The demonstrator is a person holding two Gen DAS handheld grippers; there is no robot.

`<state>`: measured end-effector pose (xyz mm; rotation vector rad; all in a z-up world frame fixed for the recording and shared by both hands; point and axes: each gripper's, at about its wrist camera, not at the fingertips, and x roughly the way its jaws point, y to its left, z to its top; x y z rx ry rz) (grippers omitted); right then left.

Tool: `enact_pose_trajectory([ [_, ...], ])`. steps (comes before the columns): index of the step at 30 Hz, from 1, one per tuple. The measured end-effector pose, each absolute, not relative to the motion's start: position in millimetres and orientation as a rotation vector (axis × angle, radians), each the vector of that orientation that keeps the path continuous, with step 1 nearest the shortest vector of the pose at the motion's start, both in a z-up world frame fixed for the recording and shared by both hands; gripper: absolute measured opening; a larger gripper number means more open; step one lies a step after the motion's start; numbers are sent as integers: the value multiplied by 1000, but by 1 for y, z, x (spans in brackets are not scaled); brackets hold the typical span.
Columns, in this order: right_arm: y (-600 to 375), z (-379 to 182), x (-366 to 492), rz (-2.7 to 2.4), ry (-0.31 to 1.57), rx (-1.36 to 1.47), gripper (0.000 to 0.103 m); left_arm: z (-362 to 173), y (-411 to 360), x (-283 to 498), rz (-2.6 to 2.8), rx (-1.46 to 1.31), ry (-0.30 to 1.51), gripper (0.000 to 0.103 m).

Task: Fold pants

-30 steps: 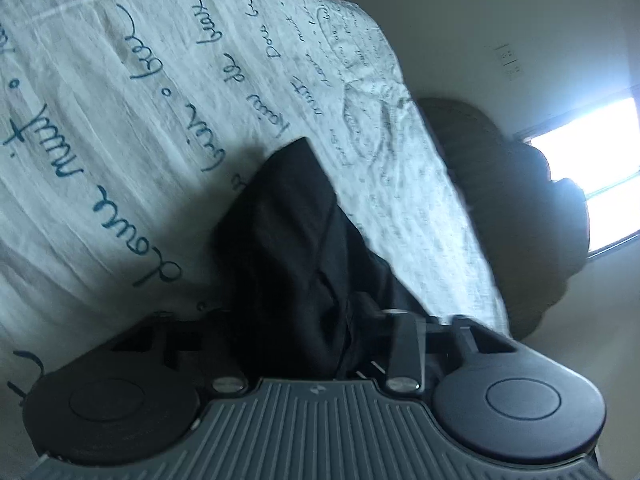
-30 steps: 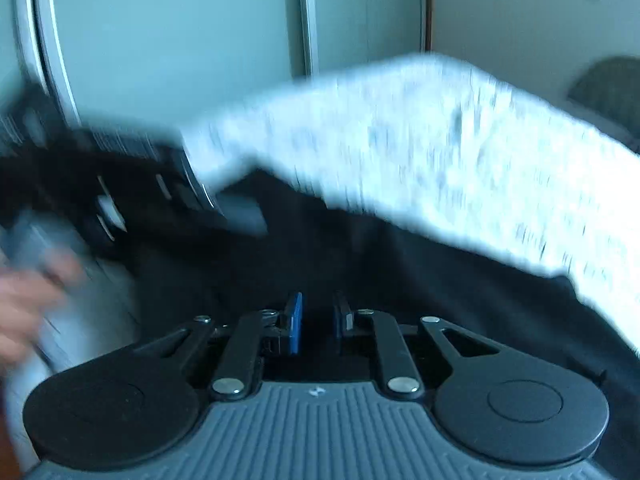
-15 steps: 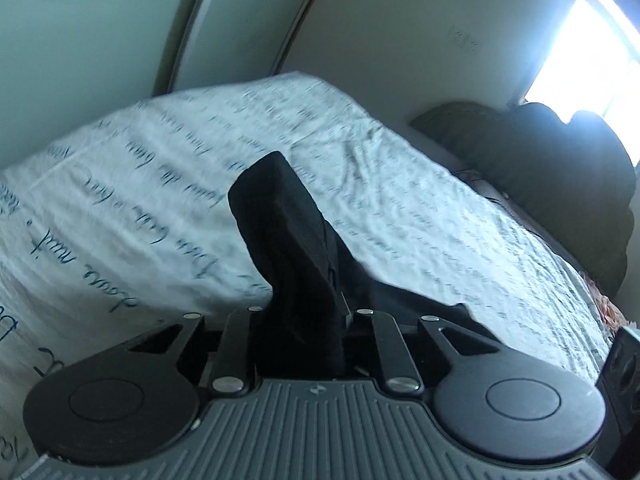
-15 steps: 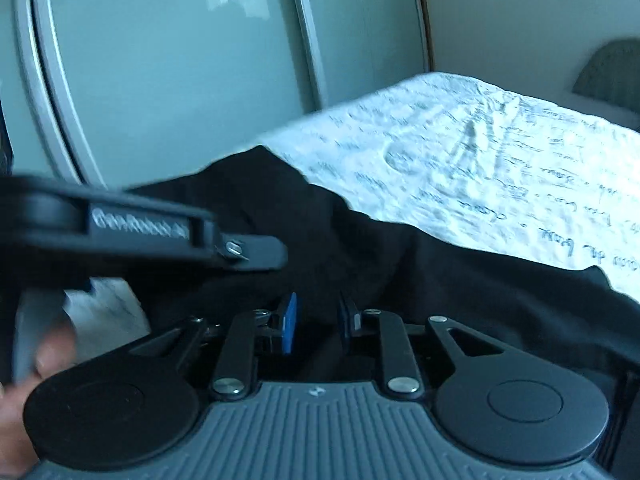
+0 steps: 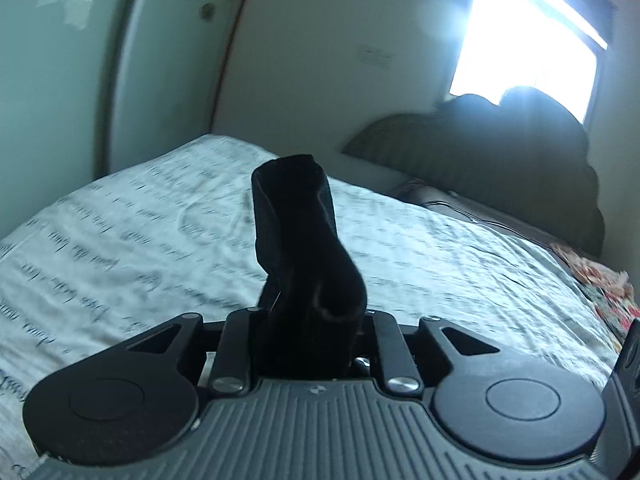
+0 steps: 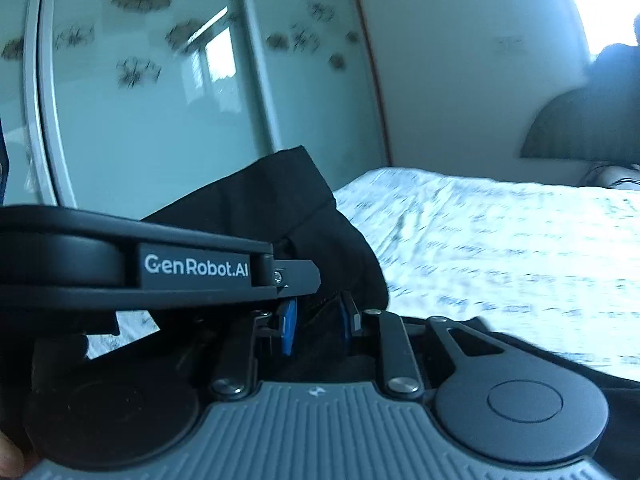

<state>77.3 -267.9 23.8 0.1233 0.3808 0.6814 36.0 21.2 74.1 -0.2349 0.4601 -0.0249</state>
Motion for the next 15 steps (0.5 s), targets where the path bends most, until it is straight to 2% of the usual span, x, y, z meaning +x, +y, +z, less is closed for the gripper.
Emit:
enact_pose_trajectory([
  [15, -378, 12, 61, 490, 358, 279, 22, 59, -99, 49, -200, -73, 466, 32],
])
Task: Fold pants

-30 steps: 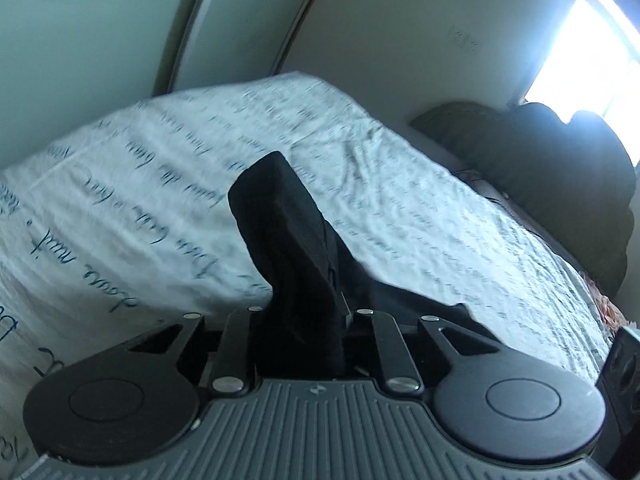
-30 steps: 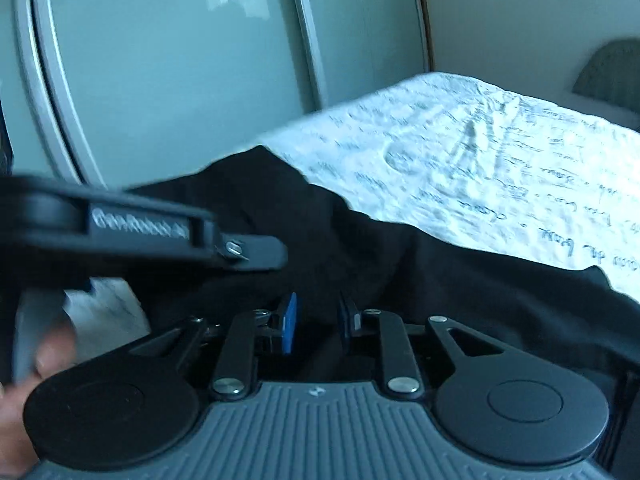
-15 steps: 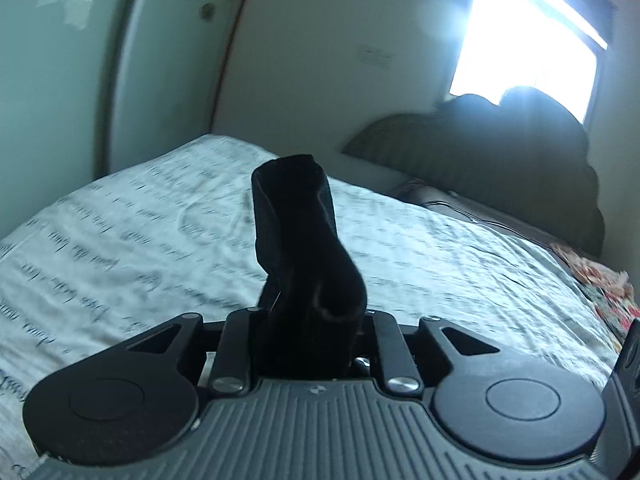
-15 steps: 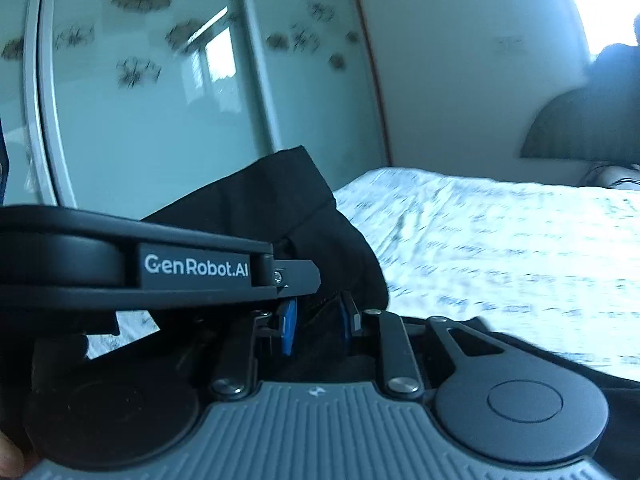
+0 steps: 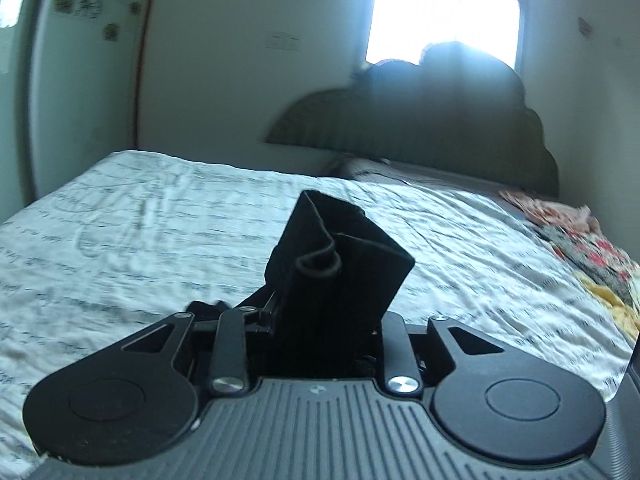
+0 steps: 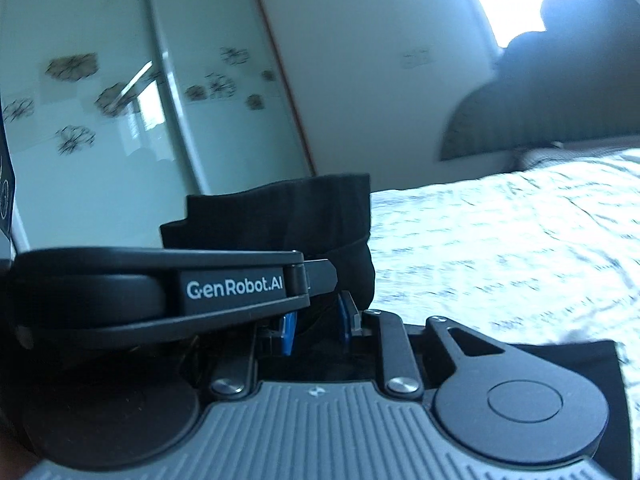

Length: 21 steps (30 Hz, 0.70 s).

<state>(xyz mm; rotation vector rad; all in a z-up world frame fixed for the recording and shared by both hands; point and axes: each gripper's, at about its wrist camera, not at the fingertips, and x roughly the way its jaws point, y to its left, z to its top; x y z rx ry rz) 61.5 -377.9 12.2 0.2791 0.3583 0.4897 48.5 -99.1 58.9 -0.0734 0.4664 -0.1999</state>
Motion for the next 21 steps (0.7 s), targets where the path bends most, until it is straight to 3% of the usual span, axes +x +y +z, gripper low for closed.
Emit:
enact_pose_trajectory([
  [21, -494, -44, 51, 267, 422, 433, 22, 8, -217, 62, -381, 32, 567, 36],
])
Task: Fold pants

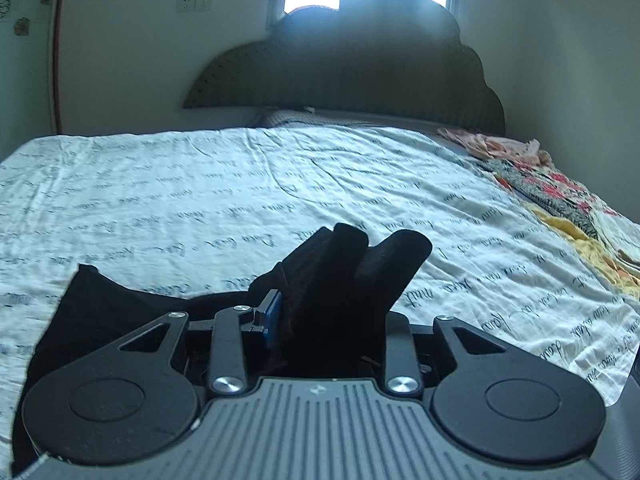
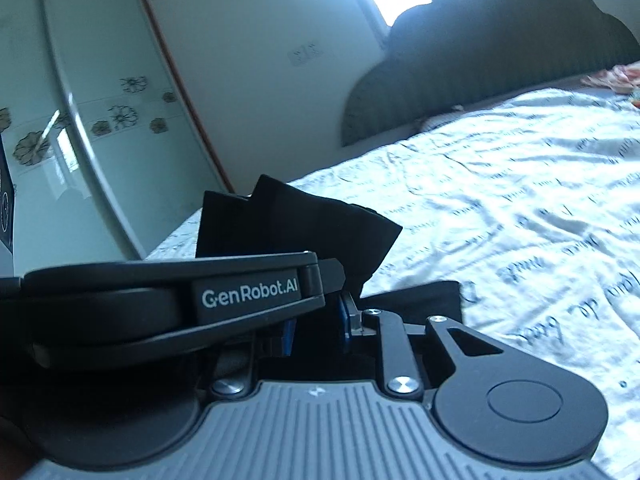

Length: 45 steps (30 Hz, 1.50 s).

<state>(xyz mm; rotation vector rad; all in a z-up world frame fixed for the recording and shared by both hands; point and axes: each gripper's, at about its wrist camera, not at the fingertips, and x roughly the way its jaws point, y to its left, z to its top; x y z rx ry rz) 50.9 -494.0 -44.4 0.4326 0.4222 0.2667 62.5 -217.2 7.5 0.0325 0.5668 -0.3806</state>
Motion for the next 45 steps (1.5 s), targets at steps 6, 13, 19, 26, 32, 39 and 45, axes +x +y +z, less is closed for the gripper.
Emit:
enact_pose_trajectory([
  [6, -514, -59, 46, 240, 441, 459, 22, -1, -233, 66, -405, 59, 585, 36],
  [13, -528, -73, 47, 195, 502, 479, 24, -16, -248, 72, -472, 110, 647, 51],
  [19, -547, -82, 24, 129, 549, 458, 31, -16, -251, 64, -574, 88, 693, 78],
  [26, -581, -80, -11, -34, 524, 483, 48, 23, -206, 46, -613, 91, 635, 86],
  [32, -575, -46, -32, -56, 357, 499, 54, 36, -107, 49, -387, 15, 623, 87],
  [39, -468, -26, -6, 612, 506, 423, 62, 21, -27, 94, -267, -151, 801, 86],
  [45, -373, -42, -5, 856, 667, 189, 62, -6, -7, 103, -400, -283, 951, 80],
])
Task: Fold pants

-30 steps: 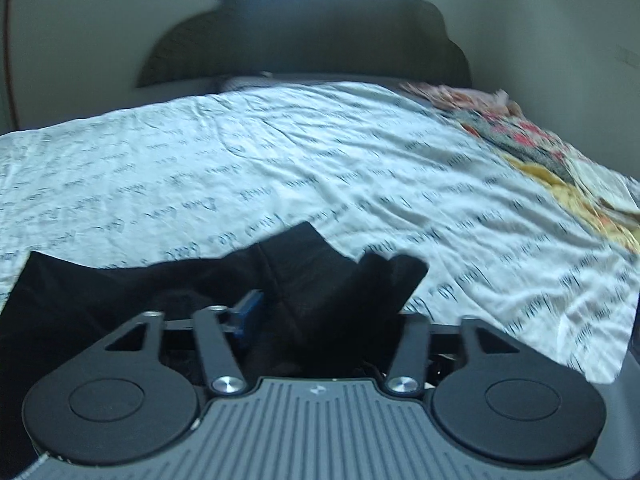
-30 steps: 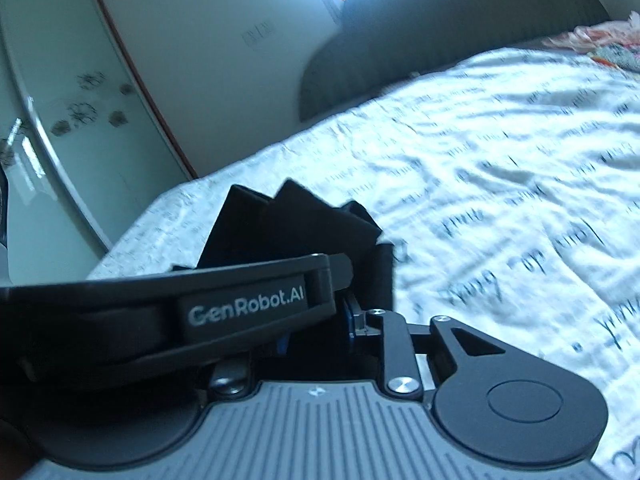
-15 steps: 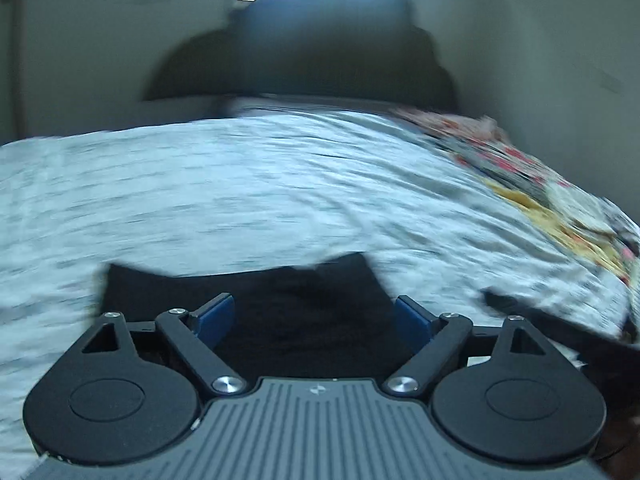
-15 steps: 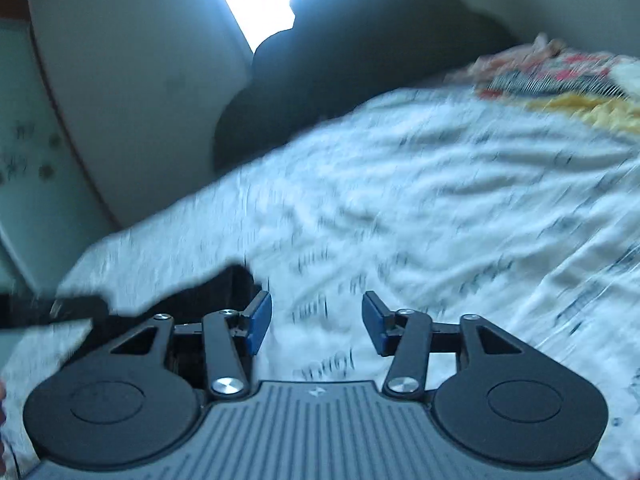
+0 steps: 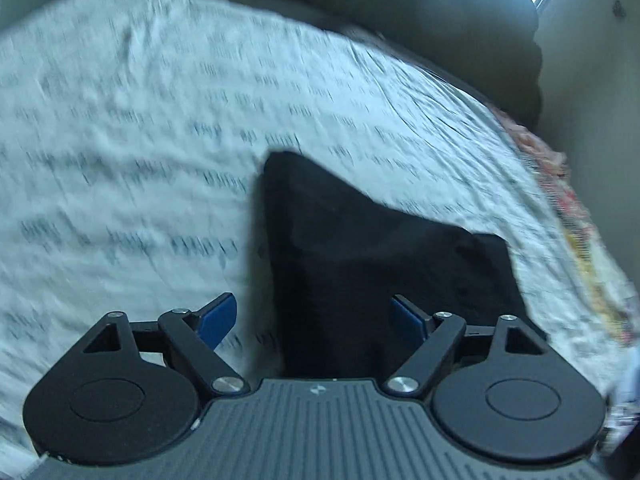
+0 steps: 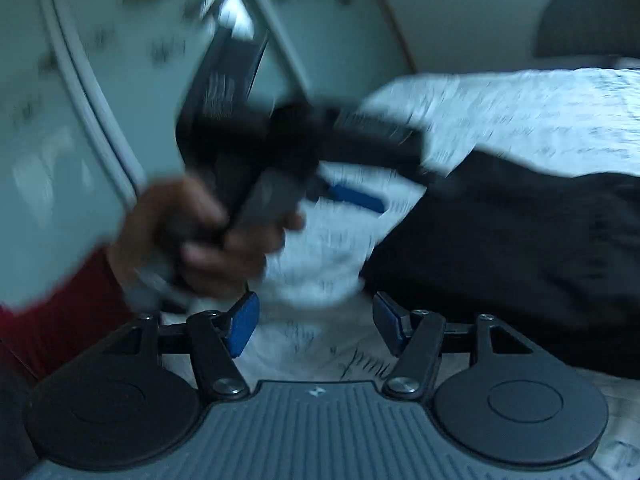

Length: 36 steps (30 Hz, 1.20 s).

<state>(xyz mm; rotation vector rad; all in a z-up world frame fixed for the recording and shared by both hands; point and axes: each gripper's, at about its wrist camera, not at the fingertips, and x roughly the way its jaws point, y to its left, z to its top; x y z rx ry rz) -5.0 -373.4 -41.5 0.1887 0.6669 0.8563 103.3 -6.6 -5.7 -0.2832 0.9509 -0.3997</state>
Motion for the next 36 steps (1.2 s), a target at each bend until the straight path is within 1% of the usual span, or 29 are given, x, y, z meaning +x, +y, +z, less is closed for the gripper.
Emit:
enact_pose_trajectory([
  [3, -358, -50, -2, 769, 701, 106, 62, -18, 2, 97, -458, -356, 1000, 76],
  [6, -359, -50, -2, 789, 724, 71, 63, -27, 9, 85, -496, -404, 1025, 62],
  [8, -368, -42, -8, 887, 713, 10, 63, -29, 11, 75, -522, -418, 1013, 57],
  [11, -405, -23, -6, 928, 661, 59, 63, -29, 10, 64, -529, -385, 972, 55],
  [13, -434, -11, 10, 867, 626, 167, 64, -29, 9, 57, -529, -379, 958, 53],
  [14, -444, -7, 22, 812, 625, 222, 69, -30, 8, 54, -526, -375, 955, 51],
  [15, -447, -3, 35, 758, 619, 243, 70, -30, 8, 53, -520, -370, 955, 49],
  [18, -430, -1, 80, 710, 652, 200, 70, -27, 5, 47, -503, -345, 946, 42],
  [20, -406, -9, 110, 737, 713, 158, 68, -24, 1, 44, -493, -310, 943, 39],
  [21, -391, -14, 122, 724, 746, 94, 68, -24, -1, 42, -485, -304, 946, 38],
  [24, -343, -36, 141, 552, 780, -196, 68, -26, -6, 39, -455, -287, 964, 38],
  [25, -333, -43, 147, 502, 770, -250, 69, -26, -7, 39, -453, -276, 971, 38],
  [26, -331, -47, 149, 486, 755, -243, 74, -25, -6, 39, -454, -276, 981, 38],
  [29, -348, -37, 133, 451, 661, -187, 74, -14, 4, 37, -459, -286, 1003, 38],
  [31, -369, -24, 113, 431, 603, -167, 74, -1, 9, 34, -443, -254, 976, 37],
  [32, -385, -19, 101, 424, 583, -149, 74, 7, 8, 31, -424, -217, 941, 39],
  [33, -401, -14, 94, 415, 569, -121, 75, 17, 6, 29, -406, -170, 901, 47],
  [34, -416, -8, 84, 406, 567, -89, 76, 25, 2, 28, -395, -128, 860, 52],
  [36, -444, -7, 74, 394, 578, -25, 76, 38, -10, 28, -402, -76, 777, 70],
])
